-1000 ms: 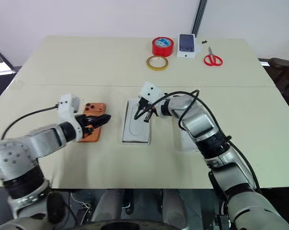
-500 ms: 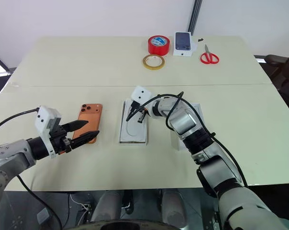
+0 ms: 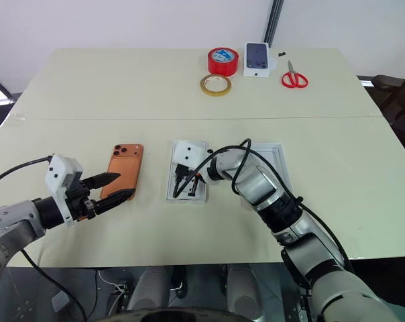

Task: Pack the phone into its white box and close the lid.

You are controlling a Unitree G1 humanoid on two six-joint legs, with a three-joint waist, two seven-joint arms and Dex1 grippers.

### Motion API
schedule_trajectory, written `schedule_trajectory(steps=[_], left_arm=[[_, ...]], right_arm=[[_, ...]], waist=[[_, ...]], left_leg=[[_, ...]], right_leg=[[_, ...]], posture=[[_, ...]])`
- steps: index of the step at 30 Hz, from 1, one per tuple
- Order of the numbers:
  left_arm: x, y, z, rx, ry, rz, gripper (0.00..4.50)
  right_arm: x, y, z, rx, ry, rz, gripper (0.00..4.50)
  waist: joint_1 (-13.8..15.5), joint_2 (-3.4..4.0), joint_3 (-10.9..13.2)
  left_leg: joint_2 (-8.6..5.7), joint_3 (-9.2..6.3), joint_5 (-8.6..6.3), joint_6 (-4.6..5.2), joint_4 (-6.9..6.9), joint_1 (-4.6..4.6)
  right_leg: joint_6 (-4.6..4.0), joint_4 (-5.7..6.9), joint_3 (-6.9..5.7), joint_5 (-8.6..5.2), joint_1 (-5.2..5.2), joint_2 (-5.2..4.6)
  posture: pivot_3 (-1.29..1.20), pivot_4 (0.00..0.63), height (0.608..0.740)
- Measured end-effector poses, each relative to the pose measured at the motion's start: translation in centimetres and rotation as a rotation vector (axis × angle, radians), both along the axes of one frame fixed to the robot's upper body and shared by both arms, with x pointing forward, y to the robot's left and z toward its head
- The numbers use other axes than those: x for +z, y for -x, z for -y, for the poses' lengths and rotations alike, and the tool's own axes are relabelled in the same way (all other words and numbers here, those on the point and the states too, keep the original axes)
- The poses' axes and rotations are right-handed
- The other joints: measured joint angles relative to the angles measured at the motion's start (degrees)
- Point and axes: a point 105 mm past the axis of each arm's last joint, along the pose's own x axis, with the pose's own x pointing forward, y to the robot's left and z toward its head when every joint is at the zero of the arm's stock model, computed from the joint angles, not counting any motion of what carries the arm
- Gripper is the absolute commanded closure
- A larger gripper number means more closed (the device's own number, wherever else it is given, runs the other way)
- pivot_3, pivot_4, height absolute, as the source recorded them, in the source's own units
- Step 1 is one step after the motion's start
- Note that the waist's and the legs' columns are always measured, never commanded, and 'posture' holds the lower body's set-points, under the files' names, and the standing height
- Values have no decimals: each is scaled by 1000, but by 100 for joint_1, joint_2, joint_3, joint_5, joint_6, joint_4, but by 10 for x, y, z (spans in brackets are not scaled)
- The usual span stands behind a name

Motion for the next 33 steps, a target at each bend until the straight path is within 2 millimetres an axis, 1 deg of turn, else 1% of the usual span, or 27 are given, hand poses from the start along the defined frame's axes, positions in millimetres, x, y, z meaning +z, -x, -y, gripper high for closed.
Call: schedule_trajectory(steps=[4, 6, 9, 11, 14, 16, 18, 21, 25, 28, 33], left_arm=[[-1, -1, -2, 11, -2, -3, 1018], [-2, -1, -3, 15, 1, -4, 1018], [-2, -1, -3, 18, 4, -4, 1018], [-2, -1, -3, 19, 7, -4, 1018], [-3, -1, -3, 25, 8, -6, 1018], [-3, -1, -4, 33, 12, -5, 1018], [-3, 0, -4, 38, 16, -5, 1018], [-3, 1, -2, 39, 23, -2, 1018], [-2, 2, 0, 36, 34, 2, 1018], [-2, 2, 0, 39, 35, 0, 1018], [-3, 2, 0, 43, 35, 0, 1018]], right_arm=[[2, -4, 0, -25, -6, 18, 4468], [9, -16, 0, -76, -20, 45, 4468], [21, -37, 4, -156, -16, 114, 4468], [18, -48, 7, -208, -12, 126, 4468], [6, -56, 8, -253, -8, 109, 4468], [7, -59, 5, -263, -16, 127, 4468], [8, -65, 6, -283, -7, 154, 4468], [7, -67, 7, -286, -4, 164, 4468], [7, -65, 8, -266, 6, 154, 4468], [3, -59, 12, -232, 31, 137, 4468], [-1, -41, 13, -151, 52, 105, 4468]], waist=[[1, -1, 0], [-12, -1, 0], [-8, -1, -1], [-8, -2, -1], [-7, -1, -1], [-10, -1, -1], [-12, -1, -1], [-8, -2, -1], [-6, -1, -1], [2, -1, -2], [3, -2, -2]], left_leg=[[5, -1, 2, -2, 0, 0], [6, -1, 6, -6, 0, 0], [8, -1, 9, -9, 0, 0], [8, -1, 9, -10, -1, 1], [8, 1, 18, 4, 0, -2], [8, 1, 19, 5, 1, -1], [8, 1, 20, 3, 2, 1], [9, 0, 22, 2, 2, 0], [9, -1, 23, 2, 5, 2], [9, -2, 23, 2, 5, 2], [10, -2, 24, 2, 8, 3]], right_leg=[[0, 1, 0, 0, 0, 19], [-1, 6, 1, 1, -3, 21], [-1, 8, 0, 1, -2, 25], [-1, 8, 0, 1, -2, 26], [1, 8, 0, 2, -2, 27], [1, 9, 1, 3, -1, 28], [1, 15, 1, 3, -1, 29], [2, 17, 0, 2, -1, 31], [2, 21, 0, 2, 1, 32], [2, 21, 0, 2, 1, 34], [2, 23, 0, 2, 2, 40]], posture=[[0, 150, 740], [0, 150, 740], [0, 150, 740], [0, 150, 740], [0, 150, 740], [0, 150, 740], [0, 150, 740], [0, 150, 740], [0, 150, 740], [0, 150, 740], [0, 150, 740]])
